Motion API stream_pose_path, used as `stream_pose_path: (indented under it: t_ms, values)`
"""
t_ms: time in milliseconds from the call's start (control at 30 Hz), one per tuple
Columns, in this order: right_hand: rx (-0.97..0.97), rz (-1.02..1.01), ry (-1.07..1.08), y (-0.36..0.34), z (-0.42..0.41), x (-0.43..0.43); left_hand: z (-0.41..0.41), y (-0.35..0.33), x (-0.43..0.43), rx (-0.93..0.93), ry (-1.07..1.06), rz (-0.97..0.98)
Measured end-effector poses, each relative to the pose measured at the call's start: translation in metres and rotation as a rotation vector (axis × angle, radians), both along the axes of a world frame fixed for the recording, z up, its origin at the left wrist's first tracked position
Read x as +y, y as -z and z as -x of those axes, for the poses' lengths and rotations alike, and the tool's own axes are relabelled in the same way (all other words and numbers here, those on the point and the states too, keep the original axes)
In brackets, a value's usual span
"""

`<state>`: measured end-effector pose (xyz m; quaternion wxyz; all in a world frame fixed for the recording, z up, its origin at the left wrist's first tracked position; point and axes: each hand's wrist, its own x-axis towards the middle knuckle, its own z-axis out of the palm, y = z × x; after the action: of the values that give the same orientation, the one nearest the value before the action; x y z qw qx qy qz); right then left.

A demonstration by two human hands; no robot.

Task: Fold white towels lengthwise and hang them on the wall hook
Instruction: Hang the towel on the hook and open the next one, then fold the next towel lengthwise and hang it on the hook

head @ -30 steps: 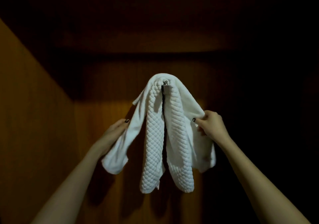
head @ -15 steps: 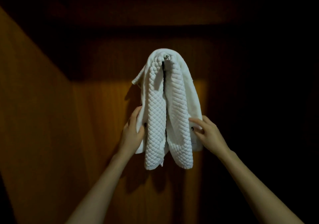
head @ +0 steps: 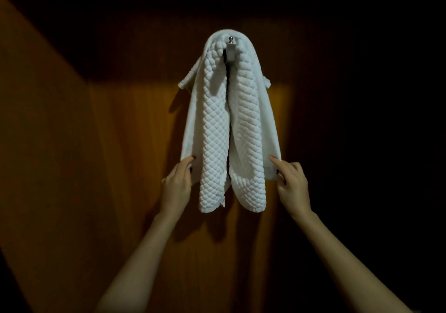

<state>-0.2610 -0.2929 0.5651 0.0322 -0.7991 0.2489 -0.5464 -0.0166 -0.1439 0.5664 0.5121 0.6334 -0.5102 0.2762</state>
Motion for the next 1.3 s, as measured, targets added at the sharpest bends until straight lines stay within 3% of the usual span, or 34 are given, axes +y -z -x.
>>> stream_pose_path:
  t_ms: [133, 267, 433, 600, 833, 1000, 1167, 1300]
  values:
    - [0.006, 0.0, -0.009, -0.003, 0.0, 0.002, -0.001, 0.002, 0.003, -0.003, -0.015, -0.013]
    - [0.086, -0.197, -0.243, 0.001, 0.0, 0.019, 0.009, 0.012, 0.012, 0.147, 0.112, -0.026]
    - [-0.147, -0.362, -0.347, 0.011, 0.01, 0.042, 0.02, 0.029, 0.025, 0.295, 0.196, -0.169]
    - [-0.138, -0.475, -0.168, 0.032, 0.028, 0.077, 0.05, 0.063, 0.06, 0.281, 0.116, -0.301]
    - [0.234, -0.591, 0.095, 0.085, 0.068, 0.175, 0.117, 0.112, 0.102, 0.122, 0.147, -0.606]
    - [0.327, -0.678, 0.22, 0.144, 0.134, 0.266, 0.193, 0.161, 0.148, -0.106, 0.278, -0.827]
    - [0.438, -0.895, 0.382, 0.219, 0.239, 0.352, 0.283, 0.22, 0.197, -0.22, 0.467, -1.034]
    - [0.377, -1.146, 0.613, 0.272, 0.328, 0.416, 0.368, 0.263, 0.227, -0.341, 0.665, -1.165]
